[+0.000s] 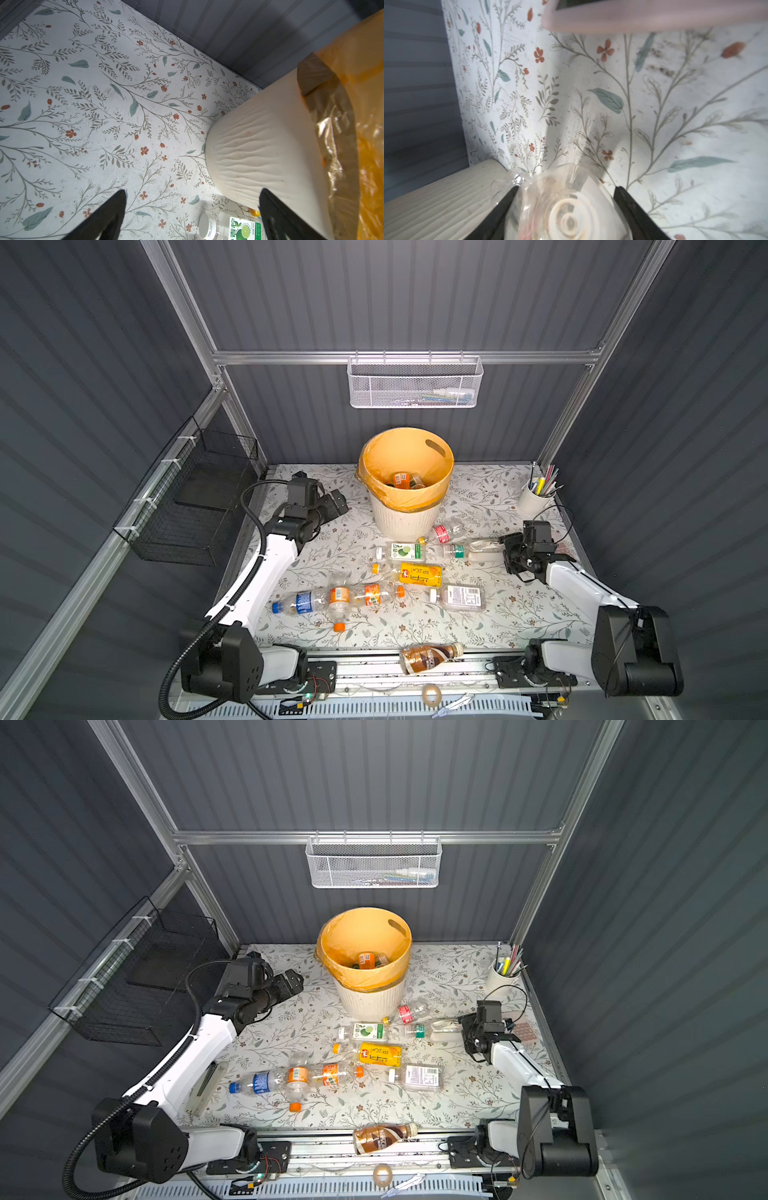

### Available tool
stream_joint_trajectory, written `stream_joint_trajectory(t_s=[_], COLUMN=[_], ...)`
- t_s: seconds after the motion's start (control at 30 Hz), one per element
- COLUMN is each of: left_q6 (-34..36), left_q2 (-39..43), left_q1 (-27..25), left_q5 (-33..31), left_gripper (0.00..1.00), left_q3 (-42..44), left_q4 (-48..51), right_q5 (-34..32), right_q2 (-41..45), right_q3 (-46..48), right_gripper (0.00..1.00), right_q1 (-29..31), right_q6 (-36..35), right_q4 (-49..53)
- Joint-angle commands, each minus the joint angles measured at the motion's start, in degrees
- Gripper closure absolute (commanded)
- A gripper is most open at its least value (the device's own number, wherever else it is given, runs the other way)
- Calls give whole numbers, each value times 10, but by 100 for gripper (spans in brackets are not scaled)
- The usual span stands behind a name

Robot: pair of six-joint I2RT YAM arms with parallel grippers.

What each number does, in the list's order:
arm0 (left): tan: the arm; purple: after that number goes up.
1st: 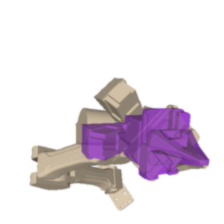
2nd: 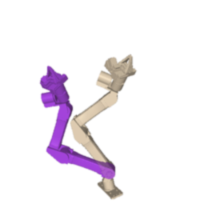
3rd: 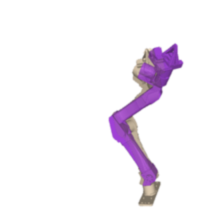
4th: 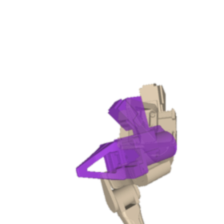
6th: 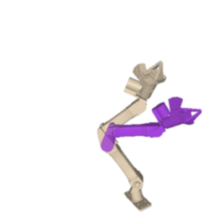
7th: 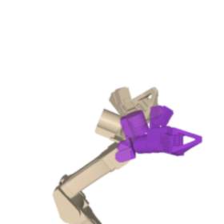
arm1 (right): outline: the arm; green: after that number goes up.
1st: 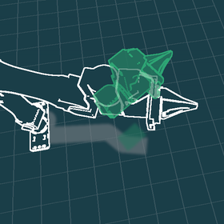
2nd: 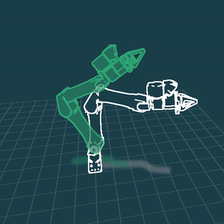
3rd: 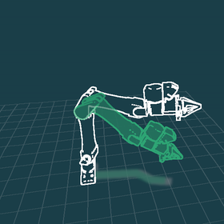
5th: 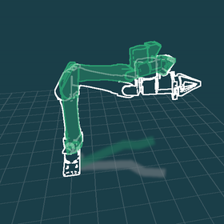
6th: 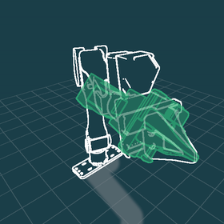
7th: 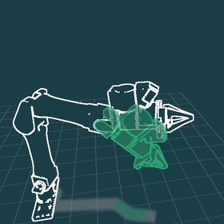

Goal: Throw the plastic bottles in the bin
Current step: 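Lift the clear crane-label bottle with the right gripper over the bin and release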

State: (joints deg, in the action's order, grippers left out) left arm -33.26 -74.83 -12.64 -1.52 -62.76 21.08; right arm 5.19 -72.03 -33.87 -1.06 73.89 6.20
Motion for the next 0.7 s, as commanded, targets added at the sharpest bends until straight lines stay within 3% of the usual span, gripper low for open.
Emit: stream_joint_trajectory(t_s=[0.0, 0.47, 0.67], left_q6=[-9, -19, -20], left_q2=[11, -2, 0], left_q1=[5, 5, 5], left_q5=[19, 21, 14], left_gripper=[0, 0, 0], left_q3=[16, 37, 49], left_q4=[-10, -9, -8], right_q5=[25, 134, 208], right_q2=[19, 76, 112], right_q3=[-11, -66, -170], right_gripper=[40, 40, 40], right_q1=[-12, -98, -132], right_q6=[-42, -130, -133], right_q4=[11, 44, 51])
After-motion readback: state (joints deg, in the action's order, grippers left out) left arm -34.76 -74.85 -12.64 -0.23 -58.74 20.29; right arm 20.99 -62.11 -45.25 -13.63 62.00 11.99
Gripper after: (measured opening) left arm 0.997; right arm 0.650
